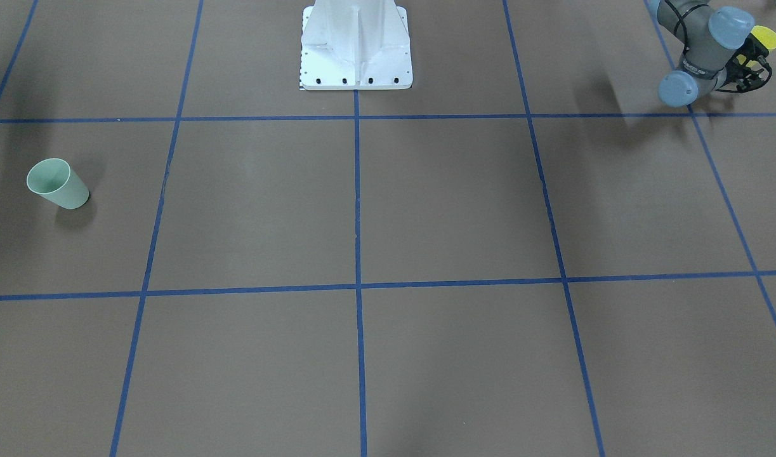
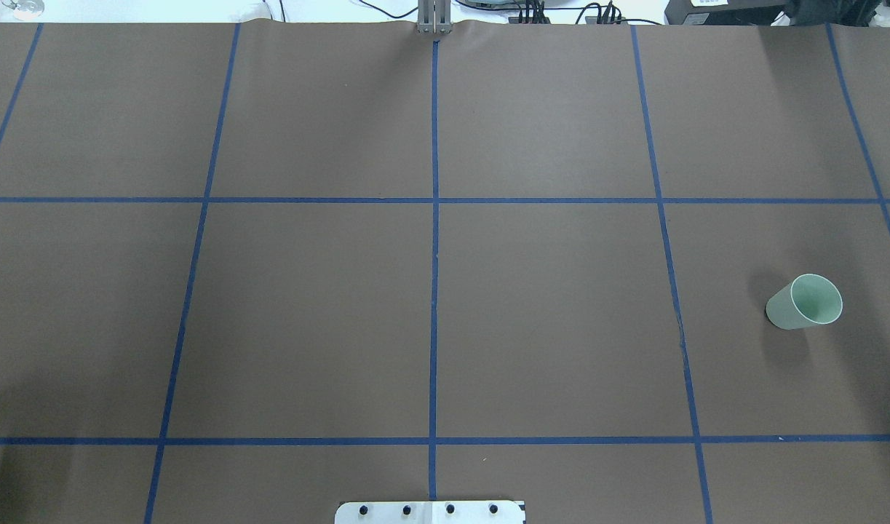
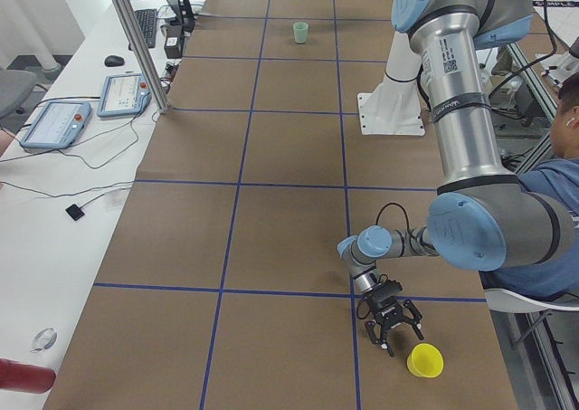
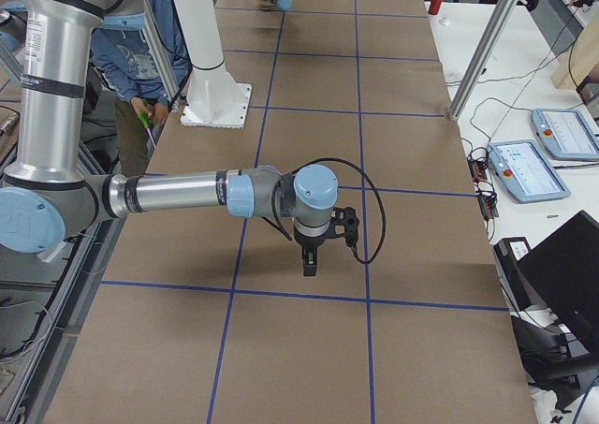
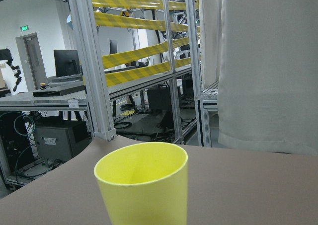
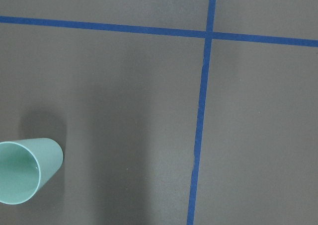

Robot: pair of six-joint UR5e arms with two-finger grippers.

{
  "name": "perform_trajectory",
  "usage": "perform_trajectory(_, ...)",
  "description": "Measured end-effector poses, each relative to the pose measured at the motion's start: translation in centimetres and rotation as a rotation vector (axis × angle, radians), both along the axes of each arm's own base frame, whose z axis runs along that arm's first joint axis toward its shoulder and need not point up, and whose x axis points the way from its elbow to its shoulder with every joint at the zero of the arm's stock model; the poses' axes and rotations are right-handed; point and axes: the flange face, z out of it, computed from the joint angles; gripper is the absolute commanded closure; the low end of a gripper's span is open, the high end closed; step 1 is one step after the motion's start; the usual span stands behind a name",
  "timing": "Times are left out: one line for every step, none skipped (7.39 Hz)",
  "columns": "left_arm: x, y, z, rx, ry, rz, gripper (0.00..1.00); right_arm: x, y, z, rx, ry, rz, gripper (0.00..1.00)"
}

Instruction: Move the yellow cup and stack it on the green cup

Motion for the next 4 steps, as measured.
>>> perform_trajectory(0.0,0.4,0.6,-0.009,0.002,-0.004,0.00,0.0,0.3,-0.2,0.001,-0.002,-0.001,0.00)
perform_trajectory(0.1,0.8,1.0,-0.020,0.001,-0.008,0.00,0.0,0.7,-0.3,0.002,-0.003,-0.001,0.00)
perform_trajectory(0.2,1.3,1.2,-0.035,-0.003,-0.016,0.00,0.0,0.9,-0.4,0.003,-0.003,-0.001,0.00)
perform_trajectory(0.3,1.8,1.4,-0.047,-0.009,-0.026,0.00,0.0,1.1,-0.4,0.003,-0.004,-0.001,0.00)
